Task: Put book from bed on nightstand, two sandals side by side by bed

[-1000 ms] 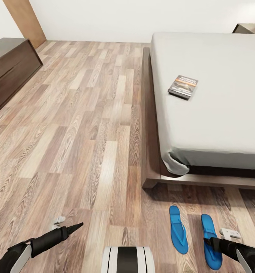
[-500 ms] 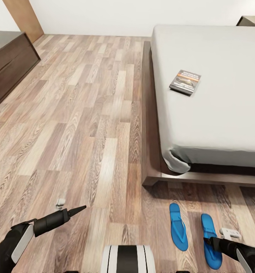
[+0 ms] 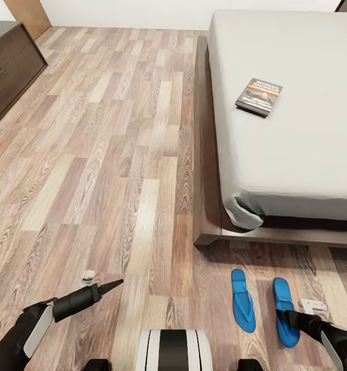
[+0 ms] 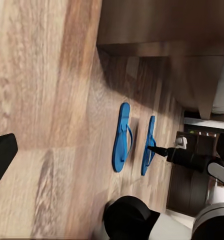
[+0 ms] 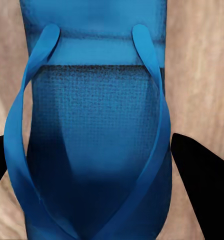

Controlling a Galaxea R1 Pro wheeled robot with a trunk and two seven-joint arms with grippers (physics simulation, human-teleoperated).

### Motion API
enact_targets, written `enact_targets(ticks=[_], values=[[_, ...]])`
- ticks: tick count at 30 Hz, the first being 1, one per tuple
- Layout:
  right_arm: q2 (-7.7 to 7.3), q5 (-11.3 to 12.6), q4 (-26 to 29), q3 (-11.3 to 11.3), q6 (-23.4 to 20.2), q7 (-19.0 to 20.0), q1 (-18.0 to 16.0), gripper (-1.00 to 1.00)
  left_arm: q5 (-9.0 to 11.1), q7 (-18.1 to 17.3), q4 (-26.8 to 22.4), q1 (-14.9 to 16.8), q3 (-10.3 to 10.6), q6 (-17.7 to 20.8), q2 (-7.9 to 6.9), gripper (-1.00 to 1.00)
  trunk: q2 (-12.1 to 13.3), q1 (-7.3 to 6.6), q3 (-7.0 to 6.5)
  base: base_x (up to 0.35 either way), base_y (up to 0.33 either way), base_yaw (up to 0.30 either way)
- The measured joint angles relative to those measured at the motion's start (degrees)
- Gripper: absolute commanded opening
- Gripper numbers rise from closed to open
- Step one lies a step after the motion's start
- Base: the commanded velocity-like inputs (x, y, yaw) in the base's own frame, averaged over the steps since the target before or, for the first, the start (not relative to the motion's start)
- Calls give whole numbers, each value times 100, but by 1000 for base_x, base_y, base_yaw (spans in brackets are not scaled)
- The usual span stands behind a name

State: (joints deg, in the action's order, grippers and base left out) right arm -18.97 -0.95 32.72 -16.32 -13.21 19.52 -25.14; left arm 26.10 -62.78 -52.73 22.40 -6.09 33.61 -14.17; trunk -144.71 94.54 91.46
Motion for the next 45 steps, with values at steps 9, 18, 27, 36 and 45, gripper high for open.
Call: enact_targets(ticks=[9, 18, 27, 36, 45], values=[[-5, -20, 496, -3, 22, 13, 11, -100, 0, 9, 72, 0, 14, -1, 46, 100, -12, 24, 200, 0, 0, 0], [-5, -18, 499, 3, 22, 16, 10, -100, 2, 9, 78, 0, 9, 1, 52, 100, -21, 41, 356, 0, 0, 0], [-4, -18, 497, 7, 24, 11, 10, -100, 21, -7, 249, -1, -14, -8, 47, 100, -22, 39, 356, 95, 44, 0], [-4, -18, 496, 8, 25, 13, 10, -100, 25, -3, 286, -1, -12, -7, 46, 100, -21, 41, 356, 41, 77, 0], [-5, -18, 499, 6, 22, 16, 11, -100, 27, 0, 289, 0, -7, -8, 46, 100, -21, 41, 356, 0, 57, 0]])
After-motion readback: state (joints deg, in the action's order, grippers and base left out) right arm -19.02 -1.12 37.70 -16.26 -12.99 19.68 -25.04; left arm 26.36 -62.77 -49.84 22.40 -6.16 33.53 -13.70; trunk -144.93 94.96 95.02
